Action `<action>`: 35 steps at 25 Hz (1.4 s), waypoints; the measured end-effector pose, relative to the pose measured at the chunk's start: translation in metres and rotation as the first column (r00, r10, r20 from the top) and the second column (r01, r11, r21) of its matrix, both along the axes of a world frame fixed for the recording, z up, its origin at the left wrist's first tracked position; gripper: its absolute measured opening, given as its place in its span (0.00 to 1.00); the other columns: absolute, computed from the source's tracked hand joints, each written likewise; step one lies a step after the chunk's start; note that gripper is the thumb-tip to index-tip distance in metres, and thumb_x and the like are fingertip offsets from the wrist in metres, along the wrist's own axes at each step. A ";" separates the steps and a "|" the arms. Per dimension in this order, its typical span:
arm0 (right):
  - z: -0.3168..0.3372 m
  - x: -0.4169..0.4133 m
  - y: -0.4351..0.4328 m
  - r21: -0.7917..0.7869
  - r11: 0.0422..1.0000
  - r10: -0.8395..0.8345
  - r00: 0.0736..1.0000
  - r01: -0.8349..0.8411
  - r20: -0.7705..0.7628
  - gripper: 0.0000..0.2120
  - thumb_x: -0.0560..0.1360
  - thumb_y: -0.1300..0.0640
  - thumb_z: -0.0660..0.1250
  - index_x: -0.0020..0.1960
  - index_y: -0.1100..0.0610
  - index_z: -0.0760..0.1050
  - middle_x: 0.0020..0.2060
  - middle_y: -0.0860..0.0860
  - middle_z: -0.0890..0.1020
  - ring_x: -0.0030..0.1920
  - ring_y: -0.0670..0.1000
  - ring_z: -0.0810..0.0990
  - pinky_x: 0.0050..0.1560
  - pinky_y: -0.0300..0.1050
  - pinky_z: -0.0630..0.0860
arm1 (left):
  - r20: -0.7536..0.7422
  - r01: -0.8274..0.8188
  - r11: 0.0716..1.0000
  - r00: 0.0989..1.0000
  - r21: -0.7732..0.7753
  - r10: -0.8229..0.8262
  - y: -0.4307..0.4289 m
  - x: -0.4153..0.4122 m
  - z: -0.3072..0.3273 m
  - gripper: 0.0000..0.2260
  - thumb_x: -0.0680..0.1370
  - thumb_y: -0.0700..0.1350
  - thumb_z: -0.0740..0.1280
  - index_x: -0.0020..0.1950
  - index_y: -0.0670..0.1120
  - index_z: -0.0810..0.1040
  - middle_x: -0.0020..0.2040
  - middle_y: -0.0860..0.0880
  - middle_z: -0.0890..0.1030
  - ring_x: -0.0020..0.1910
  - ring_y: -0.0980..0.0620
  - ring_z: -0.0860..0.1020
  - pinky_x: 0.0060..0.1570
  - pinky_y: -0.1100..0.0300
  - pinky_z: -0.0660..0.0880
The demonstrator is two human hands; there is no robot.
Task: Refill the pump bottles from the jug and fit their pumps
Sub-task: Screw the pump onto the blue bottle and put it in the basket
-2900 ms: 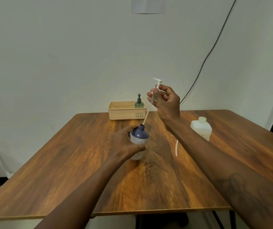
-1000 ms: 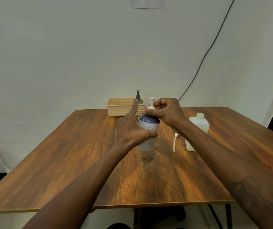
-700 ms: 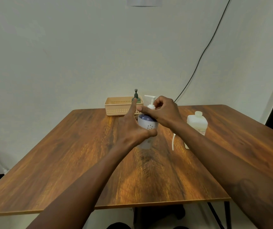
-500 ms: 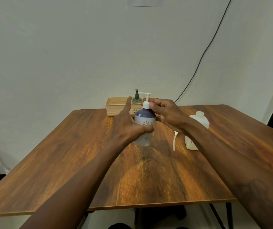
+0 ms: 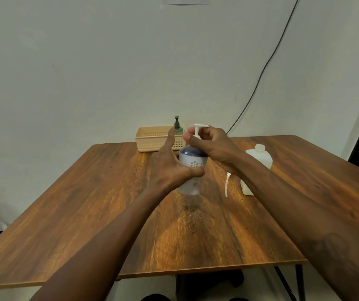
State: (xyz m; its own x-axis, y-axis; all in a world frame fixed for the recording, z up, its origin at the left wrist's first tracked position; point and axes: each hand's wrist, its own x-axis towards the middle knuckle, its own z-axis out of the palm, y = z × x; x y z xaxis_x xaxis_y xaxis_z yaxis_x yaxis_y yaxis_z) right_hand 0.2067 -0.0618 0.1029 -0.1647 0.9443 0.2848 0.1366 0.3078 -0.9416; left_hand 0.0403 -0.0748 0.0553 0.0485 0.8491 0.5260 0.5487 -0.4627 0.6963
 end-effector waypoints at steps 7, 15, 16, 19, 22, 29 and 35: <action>-0.001 0.010 -0.001 0.043 0.999 0.009 0.996 -0.006 -0.084 0.14 0.74 0.61 0.76 0.60 0.59 0.81 0.54 0.55 0.86 0.56 0.54 0.85 0.56 0.46 0.82 | -0.030 0.017 1.000 0.999 0.000 -0.017 0.000 -0.009 0.008 0.54 0.58 0.59 0.82 0.81 0.52 0.64 0.59 0.52 0.83 0.52 0.53 0.82 0.52 0.55 0.83; 0.005 0.004 -0.003 0.027 0.995 0.103 0.989 -0.101 -0.105 0.12 0.80 0.58 0.69 0.63 0.55 0.79 0.59 0.53 0.84 0.61 0.51 0.83 0.60 0.45 0.81 | 0.004 0.008 0.998 1.000 0.063 -0.008 0.003 -0.004 0.007 0.37 0.58 0.62 0.80 0.65 0.53 0.82 0.54 0.55 0.85 0.48 0.58 0.83 0.48 0.53 0.84; 0.006 0.006 -0.002 0.008 0.989 0.148 0.985 -0.148 -0.089 0.13 0.82 0.60 0.66 0.66 0.56 0.78 0.61 0.53 0.83 0.63 0.52 0.82 0.64 0.46 0.79 | 0.003 0.001 0.998 1.000 0.065 -0.001 0.003 -0.005 0.007 0.37 0.57 0.63 0.80 0.65 0.53 0.82 0.54 0.54 0.86 0.48 0.57 0.83 0.48 0.53 0.84; 0.005 0.008 -0.003 0.151 0.988 -0.006 0.985 -0.020 0.173 0.15 0.80 0.58 0.71 0.65 0.59 0.80 0.57 0.51 0.85 0.59 0.48 0.84 0.61 0.45 0.81 | -0.014 -0.010 0.998 1.000 0.068 0.011 0.001 -0.004 0.004 0.38 0.58 0.63 0.79 0.66 0.53 0.82 0.55 0.53 0.86 0.47 0.56 0.83 0.47 0.54 0.84; 0.003 0.004 -0.007 0.324 0.916 -0.309 0.932 0.238 0.189 0.21 0.68 0.48 0.82 0.56 0.58 0.84 0.47 0.49 0.87 0.47 0.45 0.86 0.50 0.42 0.85 | -0.002 -0.049 0.994 0.999 0.099 0.049 -0.003 0.002 0.002 0.37 0.58 0.62 0.81 0.66 0.53 0.82 0.54 0.54 0.86 0.46 0.58 0.83 0.46 0.60 0.83; 0.002 -0.002 -0.013 0.435 0.813 -0.505 0.842 0.388 0.192 0.18 0.67 0.44 0.82 0.48 0.55 0.84 0.38 0.46 0.85 0.38 0.41 0.84 0.39 0.31 0.80 | 0.024 -0.063 0.992 0.998 0.106 0.061 -0.006 0.007 0.003 0.34 0.61 0.55 0.83 0.66 0.53 0.82 0.50 0.57 0.82 0.42 0.62 0.79 0.41 0.71 0.75; 0.001 0.011 -0.010 0.174 0.983 0.025 0.989 -0.051 0.148 0.14 0.80 0.56 0.70 0.65 0.59 0.81 0.56 0.49 0.86 0.57 0.47 0.85 0.56 0.42 0.82 | 0.067 0.051 0.998 0.996 0.036 -0.054 0.001 0.000 0.004 0.38 0.58 0.59 0.82 0.67 0.53 0.81 0.56 0.54 0.85 0.49 0.56 0.83 0.50 0.54 0.84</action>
